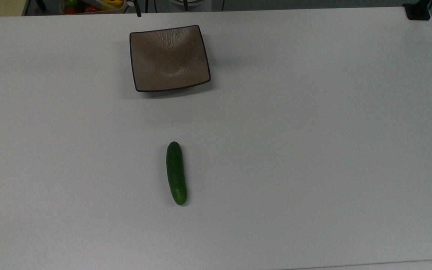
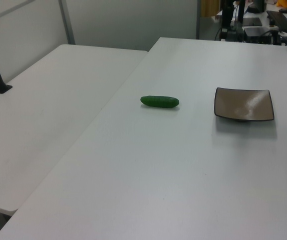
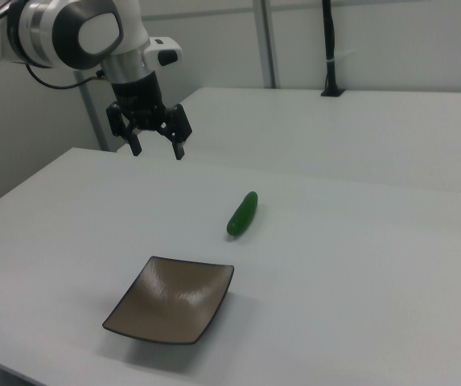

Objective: Cucumber placed on a ceramic plate

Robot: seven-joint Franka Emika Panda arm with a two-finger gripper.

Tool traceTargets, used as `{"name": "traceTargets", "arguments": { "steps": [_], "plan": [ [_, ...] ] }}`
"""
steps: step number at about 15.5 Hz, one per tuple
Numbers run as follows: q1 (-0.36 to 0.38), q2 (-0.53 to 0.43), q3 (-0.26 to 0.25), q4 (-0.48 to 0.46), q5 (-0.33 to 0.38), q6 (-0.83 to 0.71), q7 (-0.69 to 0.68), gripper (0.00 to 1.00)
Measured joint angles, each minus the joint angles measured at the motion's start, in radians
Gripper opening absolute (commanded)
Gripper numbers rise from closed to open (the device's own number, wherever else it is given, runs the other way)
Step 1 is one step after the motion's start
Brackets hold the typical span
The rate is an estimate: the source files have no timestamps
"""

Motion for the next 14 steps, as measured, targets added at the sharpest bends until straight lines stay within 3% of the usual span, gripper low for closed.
{"name": "traceTargets", "arguments": {
  "steps": [14],
  "plan": [
    [0.008,0.017,0.002,-0.002,0.000,0.007,-0.009,1.00]
  ]
}}
